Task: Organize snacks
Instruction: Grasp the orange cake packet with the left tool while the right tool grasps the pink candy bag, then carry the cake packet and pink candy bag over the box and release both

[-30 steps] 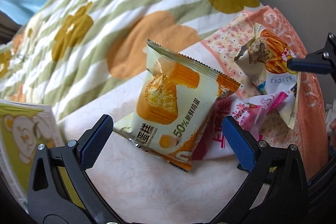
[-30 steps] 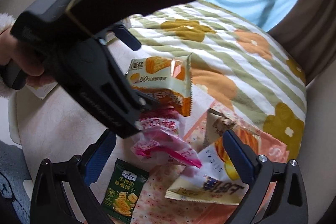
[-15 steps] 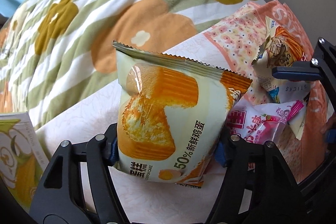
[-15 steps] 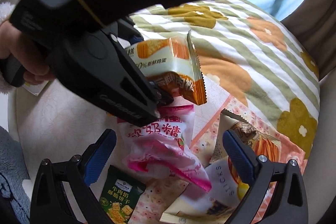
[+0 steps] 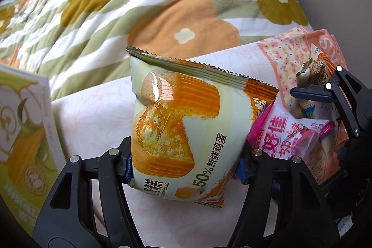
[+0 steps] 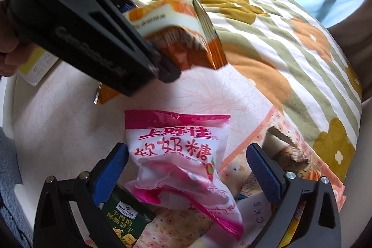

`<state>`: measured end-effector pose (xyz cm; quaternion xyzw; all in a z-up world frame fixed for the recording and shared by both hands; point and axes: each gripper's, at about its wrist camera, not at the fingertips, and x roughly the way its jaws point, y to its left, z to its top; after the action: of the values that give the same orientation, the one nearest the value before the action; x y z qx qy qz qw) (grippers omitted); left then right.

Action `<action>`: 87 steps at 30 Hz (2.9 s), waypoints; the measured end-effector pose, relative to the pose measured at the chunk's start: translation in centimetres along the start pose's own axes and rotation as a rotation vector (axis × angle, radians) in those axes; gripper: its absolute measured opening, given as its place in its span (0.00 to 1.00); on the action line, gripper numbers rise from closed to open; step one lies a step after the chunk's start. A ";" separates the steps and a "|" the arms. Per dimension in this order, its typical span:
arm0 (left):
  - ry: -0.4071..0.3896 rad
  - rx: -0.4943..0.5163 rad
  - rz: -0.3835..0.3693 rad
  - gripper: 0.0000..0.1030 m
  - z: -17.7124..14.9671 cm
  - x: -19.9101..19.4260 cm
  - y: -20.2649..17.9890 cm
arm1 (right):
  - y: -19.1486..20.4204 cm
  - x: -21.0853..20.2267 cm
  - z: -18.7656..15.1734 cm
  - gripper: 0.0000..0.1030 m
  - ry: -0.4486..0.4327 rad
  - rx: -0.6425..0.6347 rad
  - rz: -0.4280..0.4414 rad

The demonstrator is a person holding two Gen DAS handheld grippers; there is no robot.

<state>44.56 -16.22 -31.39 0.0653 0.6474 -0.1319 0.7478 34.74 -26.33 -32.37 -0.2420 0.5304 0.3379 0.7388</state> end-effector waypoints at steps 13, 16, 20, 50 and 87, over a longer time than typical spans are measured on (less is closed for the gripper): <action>0.014 -0.065 0.022 0.58 -3.1 -0.3 1.2 | 1.7 0.2 -0.2 0.64 0.014 -0.047 0.000; 0.006 -0.072 0.026 0.58 -3.5 -0.6 1.2 | 2.1 0.0 -0.1 0.60 0.017 -0.037 -0.003; -0.022 -0.075 0.034 0.58 -3.9 -2.1 0.9 | 1.8 -1.0 0.1 0.55 0.001 0.012 0.004; -0.490 -0.137 0.045 0.58 -9.6 -28.2 11.1 | 9.9 -19.0 9.5 0.54 -0.310 0.119 -0.180; -0.339 -0.129 -0.013 1.00 -12.4 -20.0 31.8 | 18.0 -8.5 26.1 0.55 -0.232 0.372 -0.190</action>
<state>39.15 19.76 -15.86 -0.0101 0.5197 -0.1041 0.8479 35.55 2.02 -15.98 -0.1099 0.4701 0.1889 0.8551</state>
